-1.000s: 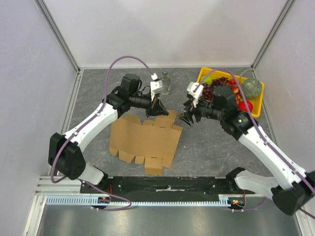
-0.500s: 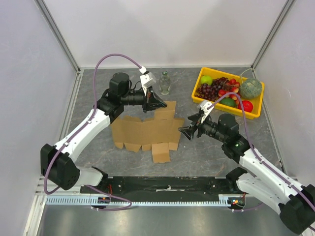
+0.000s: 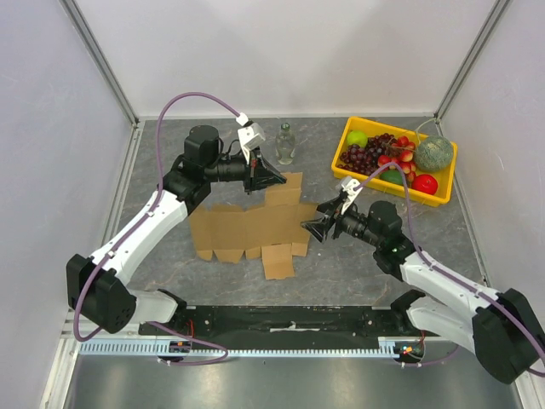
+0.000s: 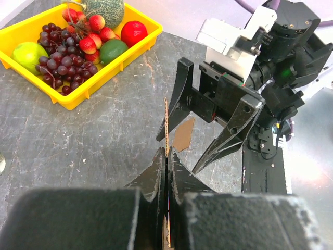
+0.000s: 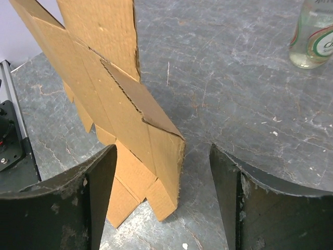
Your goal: Fold the paper box
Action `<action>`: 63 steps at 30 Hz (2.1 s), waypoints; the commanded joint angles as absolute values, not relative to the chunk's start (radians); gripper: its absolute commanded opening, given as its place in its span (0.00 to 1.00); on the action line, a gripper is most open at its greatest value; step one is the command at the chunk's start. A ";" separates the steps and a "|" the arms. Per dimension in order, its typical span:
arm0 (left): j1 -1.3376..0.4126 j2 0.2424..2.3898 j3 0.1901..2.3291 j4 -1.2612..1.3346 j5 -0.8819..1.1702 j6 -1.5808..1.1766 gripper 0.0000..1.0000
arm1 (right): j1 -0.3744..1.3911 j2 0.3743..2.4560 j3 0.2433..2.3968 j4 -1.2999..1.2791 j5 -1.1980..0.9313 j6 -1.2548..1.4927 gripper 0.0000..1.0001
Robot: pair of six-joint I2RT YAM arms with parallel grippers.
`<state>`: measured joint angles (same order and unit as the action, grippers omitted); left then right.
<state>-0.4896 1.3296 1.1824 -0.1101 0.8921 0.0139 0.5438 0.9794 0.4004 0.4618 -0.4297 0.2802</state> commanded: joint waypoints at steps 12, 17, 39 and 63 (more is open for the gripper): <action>-0.462 1.310 1.235 -0.094 0.896 -0.038 0.02 | 0.540 1.229 0.391 0.807 -0.575 0.321 0.62; -0.454 1.315 1.264 -0.100 0.894 -0.041 0.02 | 0.540 1.319 0.423 0.864 -0.630 0.333 0.54; -0.411 1.264 1.217 -0.072 0.635 -0.066 0.03 | 0.540 1.227 0.615 0.424 -0.539 0.289 0.00; -0.440 0.861 0.667 0.115 0.150 -0.327 0.15 | 0.541 1.630 1.488 -1.041 -0.157 -0.132 0.00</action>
<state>-0.4343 0.9344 0.7116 0.0372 0.2428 -0.2501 0.5457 1.5791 1.3571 -0.8791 -0.2424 -0.0902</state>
